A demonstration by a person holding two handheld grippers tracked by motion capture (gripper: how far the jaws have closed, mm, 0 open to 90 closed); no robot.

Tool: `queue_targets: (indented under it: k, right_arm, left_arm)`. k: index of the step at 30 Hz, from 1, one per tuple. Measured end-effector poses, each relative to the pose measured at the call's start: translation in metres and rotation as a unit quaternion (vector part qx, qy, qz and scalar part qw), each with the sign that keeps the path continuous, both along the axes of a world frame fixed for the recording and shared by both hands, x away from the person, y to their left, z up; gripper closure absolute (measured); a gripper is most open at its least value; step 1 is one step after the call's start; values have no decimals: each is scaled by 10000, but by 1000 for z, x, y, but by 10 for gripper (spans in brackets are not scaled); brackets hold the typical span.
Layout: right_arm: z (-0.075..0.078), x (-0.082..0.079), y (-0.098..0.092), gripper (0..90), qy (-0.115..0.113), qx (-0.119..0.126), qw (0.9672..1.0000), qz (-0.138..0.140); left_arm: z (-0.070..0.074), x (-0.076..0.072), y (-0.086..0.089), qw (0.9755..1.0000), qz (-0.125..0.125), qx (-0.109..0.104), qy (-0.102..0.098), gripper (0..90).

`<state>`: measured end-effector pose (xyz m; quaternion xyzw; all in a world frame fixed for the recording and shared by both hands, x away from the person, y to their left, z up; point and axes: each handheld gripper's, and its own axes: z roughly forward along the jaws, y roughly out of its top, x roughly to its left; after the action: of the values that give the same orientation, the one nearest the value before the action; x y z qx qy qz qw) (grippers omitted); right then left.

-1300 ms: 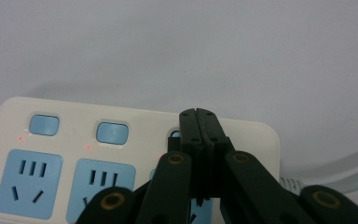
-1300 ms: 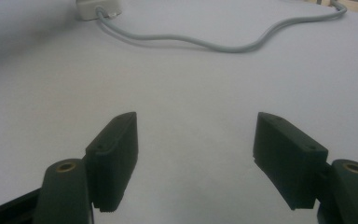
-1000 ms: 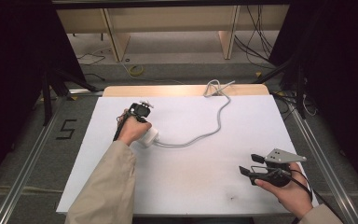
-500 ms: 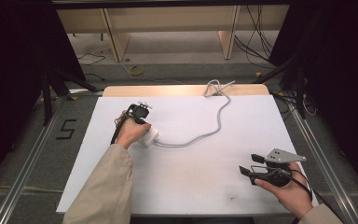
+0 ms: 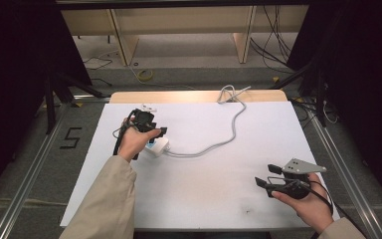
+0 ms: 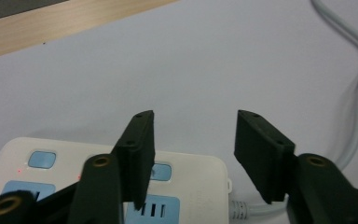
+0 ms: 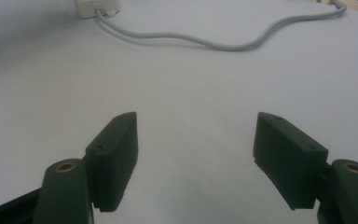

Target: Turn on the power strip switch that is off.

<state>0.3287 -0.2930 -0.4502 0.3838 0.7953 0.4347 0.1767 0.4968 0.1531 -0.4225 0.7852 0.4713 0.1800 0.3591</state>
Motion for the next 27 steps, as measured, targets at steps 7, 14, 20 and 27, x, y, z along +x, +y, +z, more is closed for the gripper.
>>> queue_targets:
  k: [7,14,20,27]
  right_arm:
    - [-1,1,0,314,4,-4,10000,17]
    - [-1,1,0,314,19,-13,10000,42]
    - [-1,2,0,311,22,-17,10000,31]
    - [-1,3,0,308,11,4,10000,58]
  left_arm:
    - [4,-16,1,9995,15,-95,-311,244]
    - [10,-41,1,9978,-387,-148,-523,193]
    - [12,-59,-2,9962,-635,-227,-542,185]
    - [14,-83,-2,9925,-943,-164,-763,178]
